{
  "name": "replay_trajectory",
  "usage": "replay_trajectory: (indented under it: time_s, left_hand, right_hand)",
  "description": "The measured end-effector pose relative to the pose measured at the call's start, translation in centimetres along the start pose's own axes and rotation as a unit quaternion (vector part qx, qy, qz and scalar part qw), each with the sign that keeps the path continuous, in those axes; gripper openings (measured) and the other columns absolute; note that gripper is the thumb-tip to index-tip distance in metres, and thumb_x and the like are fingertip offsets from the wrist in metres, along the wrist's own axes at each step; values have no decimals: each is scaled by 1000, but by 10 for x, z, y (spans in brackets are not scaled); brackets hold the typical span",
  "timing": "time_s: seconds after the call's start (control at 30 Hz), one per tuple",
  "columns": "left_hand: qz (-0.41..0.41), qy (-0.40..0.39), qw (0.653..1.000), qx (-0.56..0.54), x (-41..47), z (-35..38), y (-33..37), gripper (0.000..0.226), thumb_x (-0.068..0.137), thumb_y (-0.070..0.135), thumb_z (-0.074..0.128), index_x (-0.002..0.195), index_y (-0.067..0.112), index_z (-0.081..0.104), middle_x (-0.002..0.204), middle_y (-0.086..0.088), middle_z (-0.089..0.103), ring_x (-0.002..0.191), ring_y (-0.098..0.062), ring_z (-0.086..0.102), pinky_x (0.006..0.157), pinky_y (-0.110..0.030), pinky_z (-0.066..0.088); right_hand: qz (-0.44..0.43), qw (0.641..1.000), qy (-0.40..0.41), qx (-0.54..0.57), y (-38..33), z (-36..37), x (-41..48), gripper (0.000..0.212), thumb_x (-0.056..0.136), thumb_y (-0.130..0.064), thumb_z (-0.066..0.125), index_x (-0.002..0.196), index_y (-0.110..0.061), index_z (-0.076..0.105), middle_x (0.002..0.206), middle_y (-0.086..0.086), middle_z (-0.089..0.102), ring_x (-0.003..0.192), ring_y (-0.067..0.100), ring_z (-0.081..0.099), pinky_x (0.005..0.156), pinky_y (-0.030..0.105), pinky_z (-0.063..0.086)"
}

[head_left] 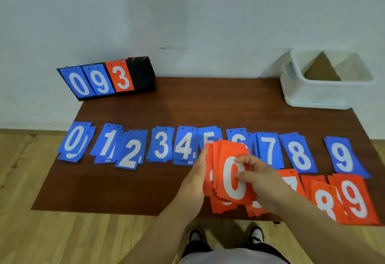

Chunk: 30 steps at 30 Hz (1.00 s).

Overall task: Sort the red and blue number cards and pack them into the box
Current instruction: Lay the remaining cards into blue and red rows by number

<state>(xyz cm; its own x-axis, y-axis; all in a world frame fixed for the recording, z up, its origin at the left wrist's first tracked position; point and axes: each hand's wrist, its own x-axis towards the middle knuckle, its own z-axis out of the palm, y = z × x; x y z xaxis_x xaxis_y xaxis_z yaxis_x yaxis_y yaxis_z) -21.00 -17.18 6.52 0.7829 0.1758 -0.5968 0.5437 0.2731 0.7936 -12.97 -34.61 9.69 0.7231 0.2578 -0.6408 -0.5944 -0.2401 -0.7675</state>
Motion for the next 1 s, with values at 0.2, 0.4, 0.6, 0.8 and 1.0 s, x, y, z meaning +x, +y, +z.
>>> replay_trajectory:
  time_s: [0.2, 0.4, 0.6, 0.8, 1.0]
  left_hand:
    - [-83, 127, 966, 212, 33, 18, -55, 71, 94, 46, 63, 155, 30, 31, 137, -2, 55, 122, -23, 58, 98, -44, 55]
    - [-97, 215, 900, 367, 43, 73, -73, 107, 80, 52, 79, 156, 31, 6, 143, -5, 36, 133, -31, 40, 100, -45, 48]
    - [-117, 285, 856, 415, 54, 109, -86, 120, 79, 47, 81, 152, 39, -14, 147, -9, 24, 129, -36, 35, 97, -49, 52]
    - [-116, 324, 883, 319, 52, 112, -99, 119, 80, 36, 85, 155, 45, -7, 138, -12, 28, 109, -29, 52, 91, -41, 53]
    - [-48, 328, 927, 174, 38, 107, -109, 89, 86, 16, 79, 157, 33, 29, 147, -6, 50, 129, -28, 53, 102, -42, 51]
  right_hand:
    - [-49, 980, 147, -122, 26, -58, -6, 27, 89, -4, 68, 101, -28, 64, 112, -7, 65, 97, 15, 63, 85, 39, 57]
    - [-39, 974, 150, -165, 47, -110, -7, 29, 90, -5, 67, 101, -31, 63, 112, -10, 62, 98, 13, 59, 73, 31, 52]
    - [-24, 974, 107, -198, 44, -151, 6, 28, 93, -9, 67, 102, -35, 62, 108, -6, 63, 94, 20, 63, 71, 37, 60]
    - [-38, 968, 51, -243, 40, -181, 17, 29, 95, -10, 65, 108, -35, 60, 111, -8, 56, 89, 10, 59, 61, 24, 50]
    - [-45, 970, 17, -239, 37, -180, 23, 29, 94, -12, 67, 108, -36, 61, 116, -5, 60, 95, 16, 62, 68, 28, 56]
